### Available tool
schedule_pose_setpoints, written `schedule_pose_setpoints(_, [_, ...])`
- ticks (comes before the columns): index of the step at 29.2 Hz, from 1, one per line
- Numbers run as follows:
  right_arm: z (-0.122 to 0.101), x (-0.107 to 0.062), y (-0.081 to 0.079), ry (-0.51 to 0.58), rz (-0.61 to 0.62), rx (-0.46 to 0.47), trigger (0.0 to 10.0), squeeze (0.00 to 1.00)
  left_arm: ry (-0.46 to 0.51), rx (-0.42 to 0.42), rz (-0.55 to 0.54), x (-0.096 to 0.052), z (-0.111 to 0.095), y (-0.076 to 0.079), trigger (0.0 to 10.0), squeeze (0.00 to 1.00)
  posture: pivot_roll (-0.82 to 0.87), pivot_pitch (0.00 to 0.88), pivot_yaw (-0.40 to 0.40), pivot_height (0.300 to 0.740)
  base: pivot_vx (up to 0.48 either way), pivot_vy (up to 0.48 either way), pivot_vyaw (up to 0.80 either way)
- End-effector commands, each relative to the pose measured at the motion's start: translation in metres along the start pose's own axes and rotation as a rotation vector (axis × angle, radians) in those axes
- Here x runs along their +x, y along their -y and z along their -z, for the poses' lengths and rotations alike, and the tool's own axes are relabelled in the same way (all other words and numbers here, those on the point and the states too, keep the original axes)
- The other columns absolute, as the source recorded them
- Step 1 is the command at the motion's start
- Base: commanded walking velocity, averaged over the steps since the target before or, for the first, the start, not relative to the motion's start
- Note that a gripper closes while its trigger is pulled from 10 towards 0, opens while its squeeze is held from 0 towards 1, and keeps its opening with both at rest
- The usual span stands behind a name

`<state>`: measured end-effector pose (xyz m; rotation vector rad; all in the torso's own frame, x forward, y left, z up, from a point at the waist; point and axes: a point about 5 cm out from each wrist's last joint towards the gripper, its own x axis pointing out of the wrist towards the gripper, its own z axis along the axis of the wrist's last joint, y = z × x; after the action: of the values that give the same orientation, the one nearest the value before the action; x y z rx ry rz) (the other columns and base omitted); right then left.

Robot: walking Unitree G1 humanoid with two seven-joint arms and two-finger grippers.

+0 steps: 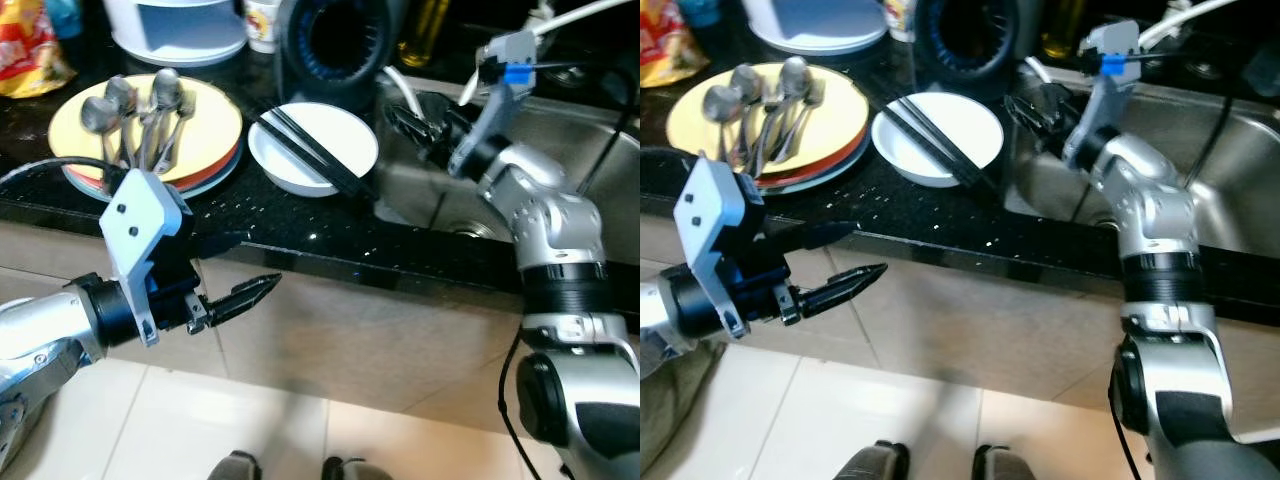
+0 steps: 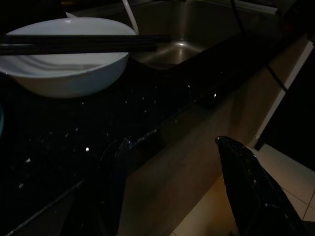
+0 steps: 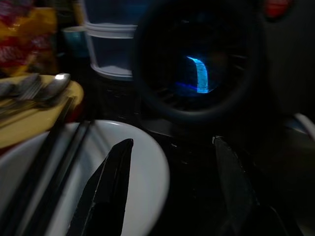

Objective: Kitchen organization

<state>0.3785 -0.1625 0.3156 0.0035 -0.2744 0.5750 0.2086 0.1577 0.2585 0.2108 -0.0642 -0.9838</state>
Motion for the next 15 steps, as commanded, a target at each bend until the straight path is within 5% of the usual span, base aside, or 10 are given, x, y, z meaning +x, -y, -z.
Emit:
schedule_pose_setpoints(1, [0.005,-0.001,0.002,-0.035,0.012,-0.003,10.0,0.0,0.004,0.005,0.015,0.002,0.001,0.004,10.0,0.0,0.16,0.158,-0.089,0.74,0.0,0.0,0.0])
schedule_pose_setpoints(5, [0.005,0.002,-0.005,-0.046,-0.035,-0.004,10.0,0.0,0.005,0.006,0.015,0.002,0.0,0.004,10.0,0.0,0.16,0.16,-0.088,0.74,0.0,0.0,0.0])
schedule_pose_setpoints(10, [0.008,0.008,-0.034,-0.151,-0.314,-0.005,10.0,0.0,0.005,0.004,0.013,0.001,0.0,0.004,10.0,0.0,0.16,0.173,-0.091,0.74,0.0,0.0,0.0])
schedule_pose_setpoints(15, [0.007,0.012,-0.042,-0.204,-0.385,-0.022,10.0,0.0,0.006,0.002,0.012,0.001,0.0,0.005,10.0,0.0,0.15,0.181,-0.098,0.74,0.0,0.0,0.0])
